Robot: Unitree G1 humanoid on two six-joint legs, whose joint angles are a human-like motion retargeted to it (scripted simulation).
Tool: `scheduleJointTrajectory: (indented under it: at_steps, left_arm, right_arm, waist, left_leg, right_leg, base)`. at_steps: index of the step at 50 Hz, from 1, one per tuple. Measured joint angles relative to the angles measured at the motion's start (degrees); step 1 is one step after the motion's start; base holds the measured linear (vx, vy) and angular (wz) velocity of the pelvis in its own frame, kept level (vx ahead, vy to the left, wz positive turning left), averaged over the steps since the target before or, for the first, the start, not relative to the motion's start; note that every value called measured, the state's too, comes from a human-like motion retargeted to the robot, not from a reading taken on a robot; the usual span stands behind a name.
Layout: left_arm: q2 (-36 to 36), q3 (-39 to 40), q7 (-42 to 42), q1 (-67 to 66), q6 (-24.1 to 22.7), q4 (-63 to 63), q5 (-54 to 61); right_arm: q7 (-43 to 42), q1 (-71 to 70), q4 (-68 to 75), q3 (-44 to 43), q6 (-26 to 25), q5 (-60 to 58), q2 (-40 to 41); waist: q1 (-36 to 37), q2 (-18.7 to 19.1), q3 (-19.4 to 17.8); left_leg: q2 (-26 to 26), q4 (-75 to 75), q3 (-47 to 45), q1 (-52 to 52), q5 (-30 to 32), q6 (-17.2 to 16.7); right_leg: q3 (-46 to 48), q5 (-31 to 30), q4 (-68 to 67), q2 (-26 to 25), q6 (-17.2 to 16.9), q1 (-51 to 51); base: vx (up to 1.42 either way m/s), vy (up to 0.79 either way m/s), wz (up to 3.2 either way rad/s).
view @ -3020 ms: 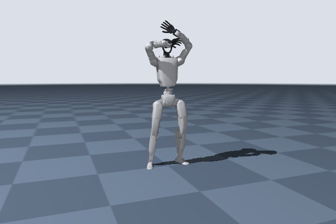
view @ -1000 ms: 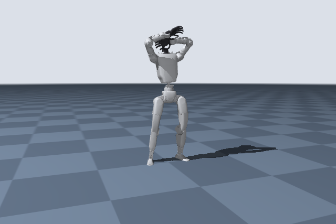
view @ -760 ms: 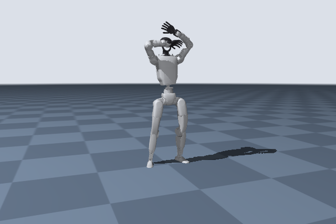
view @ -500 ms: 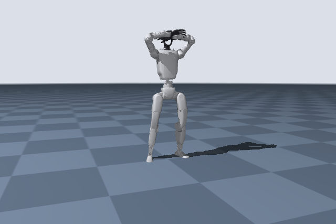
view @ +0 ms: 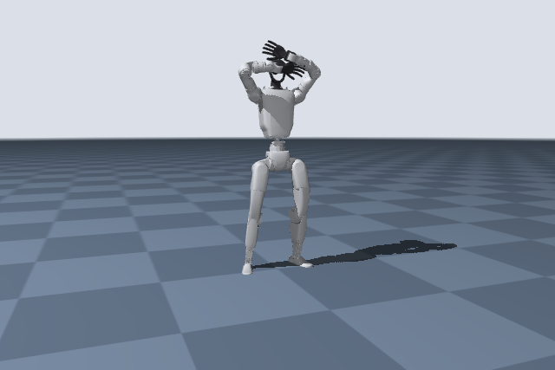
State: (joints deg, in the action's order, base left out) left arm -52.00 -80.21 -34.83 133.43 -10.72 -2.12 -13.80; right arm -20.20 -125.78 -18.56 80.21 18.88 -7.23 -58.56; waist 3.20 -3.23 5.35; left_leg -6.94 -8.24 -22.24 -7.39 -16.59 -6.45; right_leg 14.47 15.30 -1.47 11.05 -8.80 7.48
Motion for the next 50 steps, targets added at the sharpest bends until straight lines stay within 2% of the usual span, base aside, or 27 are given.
scheduleJointTrajectory:
  at_steps: [3,5,8,11,13,15,18,21,24,26,30,32,36,39,43,47,50]
  left_arm:
    - [0.02,0.0,4.89,-1.64,0.21,-8.77,1.5]
    - [-0.14,0.0,8.99,-4.23,-1.07,-9.63,1.19]
    - [-1.36,0.0,11.27,-7.94,-4.56,-0.49,-4.7]
    - [-1.37,0.0,9.22,-8.3,-6.64,13.69,-11.99]
    - [-0.39,0.0,7.24,-7.37,-6.7,19.88,-12.03]
    - [0.59,0.0,4.78,-5.66,-5.6,20.88,-9.41]
    - [1.42,0.0,1.06,-1.57,-2.88,11.7,-4.68]
    - [1.55,0.0,-0.37,1.24,-0.22,-1.45,-1.32]
    - [1.32,0.0,3.01,0.24,0.51,-10.08,0.25]
    - [1.12,0.0,6.99,-2.04,-0.55,-11.02,-0.88]
    - [-0.45,0.0,13.21,-7.71,-6.36,1.24,-2.99]
    - [-0.62,0.0,11.7,-7.52,-6.87,10.77,-10.73]
    - [0.96,0.0,7.32,-6.3,-6.82,21.67,-10.11]
    - [1.75,0.0,3.27,-4.46,-4.6,16.58,-4.38]
    - [2.08,0.0,0.19,-1.88,-0.73,-1.19,1.85]
    - [1.16,0.0,6.74,-4.44,-0.32,-10.94,2.94]
    - [-0.31,0.0,13.51,-8.36,-3.97,-6.12,0.49]
  right_arm:
    - [-4.97,-1.41,-2.49,-0.13,1.03,8.2,0.98]
    - [-8.33,-2.49,-0.2,-0.41,1.53,12.21,2.09]
    - [-11.31,-3.39,8.04,-0.43,1.68,12.48,4.14]
    - [-8.67,-2.04,15.51,-0.06,0.6,8.32,4.46]
    - [-4.23,0.01,17.91,0.0,-0.21,5.26,3.7]
    - [0.52,2.02,17.46,0.0,-0.58,1.23,2.41]
    - [3.43,2.85,10.74,0.0,-0.31,-4.35,-0.08]
    - [0.44,1.97,2.04,0.0,0.37,-2.41,-1.71]
    - [-4.61,0.38,-2.57,0.0,1.16,4.22,-1.9]
    - [-7.99,-1.0,-1.38,0.0,1.36,7.49,-1.37]
    - [-12.35,-2.9,9.81,0.0,0.86,10.03,1.59]
    - [-10.71,-2.38,15.99,0.0,0.26,9.04,2.24]
    - [-2.45,0.81,20.75,0.0,-0.66,5.04,1.05]
    - [3.14,2.96,15.15,0.0,-0.28,0.73,-0.85]
    - [3.53,2.37,1.18,0.0,0.2,0.28,-1.96]
    - [-1.55,0.07,-4.09,0.0,0.96,8.1,-0.28]
    - [-6.62,-2.28,1.7,0.0,1.37,11.8,1.89]
  waist:
    - [1.67,2.0,-0.4]
    - [2.65,3.32,-0.34]
    - [3.2,4.8,0.41]
    - [2.46,4.38,1.05]
    - [1.34,3.03,1.03]
    - [0.18,1.36,0.71]
    - [-0.64,-0.21,-0.39]
    - [-0.08,0.25,-1.32]
    - [1.29,1.92,-1.44]
    - [2.29,3.15,-1.04]
    - [2.92,5.12,0.32]
    - [2.78,5.07,0.96]
    - [0.77,2.46,0.73]
    - [-0.8,0.06,-0.3]
    - [-1.3,-0.6,-1.97]
    - [0.17,1.84,-2.3]
    - [1.37,4.36,-1.7]
  left_leg:
    - [0.03,-0.13,-0.22,0.01,0.02,0.4]
    - [-0.01,-0.18,-0.38,0.04,0.04,0.48]
    - [-0.16,-0.19,-0.54,0.14,0.1,0.25]
    - [-0.22,-0.11,-0.46,0.31,0.26,-0.23]
    - [-0.18,-0.07,-0.28,0.4,0.37,-0.52]
    - [-0.07,-0.06,0.0,0.45,0.47,-0.67]
    - [0.15,-0.15,0.48,0.56,0.64,-0.61]
    - [0.36,-0.26,0.91,0.8,0.83,-0.29]
    - [0.47,-0.36,1.27,1.17,0.99,-0.01]
    - [0.44,-0.42,1.46,1.46,1.08,-0.01]
    - [0.22,-0.49,1.81,2.0,1.22,-0.42]
    - [0.11,-0.44,1.93,2.24,1.37,-0.78]
    - [0.12,-0.32,2.2,2.33,1.6,-1.33]
    - [0.28,-0.25,2.34,2.16,1.74,-1.36]
    - [0.47,-0.3,2.4,1.94,1.92,-0.94]
    - [0.46,-0.38,2.37,2.17,2.07,-0.51]
    - [0.23,-0.53,2.46,2.59,2.11,-0.54]
  right_leg:
    - [-0.24,-0.07,-0.07,0.06,-0.17,-0.14]
    - [-0.45,-0.15,-0.15,0.03,-0.11,-0.3]
    - [-0.74,-0.29,-0.29,-0.1,0.21,-0.59]
    - [-0.78,-0.38,-0.45,-0.18,0.54,-0.83]
    - [-0.64,-0.4,-0.52,-0.14,0.7,-0.84]
    - [-0.38,-0.39,-0.56,-0.04,0.74,-0.73]
    - [0.15,-0.37,-0.49,0.2,0.48,-0.44]
    - [0.65,-0.42,-0.35,0.42,0.04,-0.27]
    - [1.06,-0.52,-0.19,0.53,-0.24,-0.27]
    - [1.25,-0.61,-0.09,0.5,-0.24,-0.36]
    - [1.51,-0.82,0.02,0.26,0.22,-0.58]
    - [1.57,-0.87,0.01,0.13,0.47,-0.76]
    - [1.75,-0.84,-0.12,0.11,0.83,-0.8]
    - [1.89,-0.73,-0.22,0.27,0.75,-0.61]
    - [1.98,-0.57,-0.31,0.49,0.32,-0.37]
    - [1.94,-0.62,-0.33,0.5,0.09,-0.6]
    - [1.94,-0.78,-0.33,0.28,0.27,-0.92]
  base:
    - [0.0,0.0,0.0]
    - [0.0,0.0,0.0]
    - [0.0,0.0,0.0]
    - [0.0,0.0,0.0]
    - [0.0,0.0,0.0]
    - [0.0,0.0,0.0]
    - [0.0,0.0,0.0]
    - [0.0,0.0,0.0]
    - [0.0,0.0,0.0]
    - [0.0,0.0,0.0]
    - [0.0,0.0,0.0]
    - [0.0,0.0,0.0]
    - [0.0,0.0,0.0]
    - [0.0,0.0,0.0]
    - [0.0,0.0,0.0]
    - [0.0,0.0,0.0]
    - [0.0,0.0,0.0]
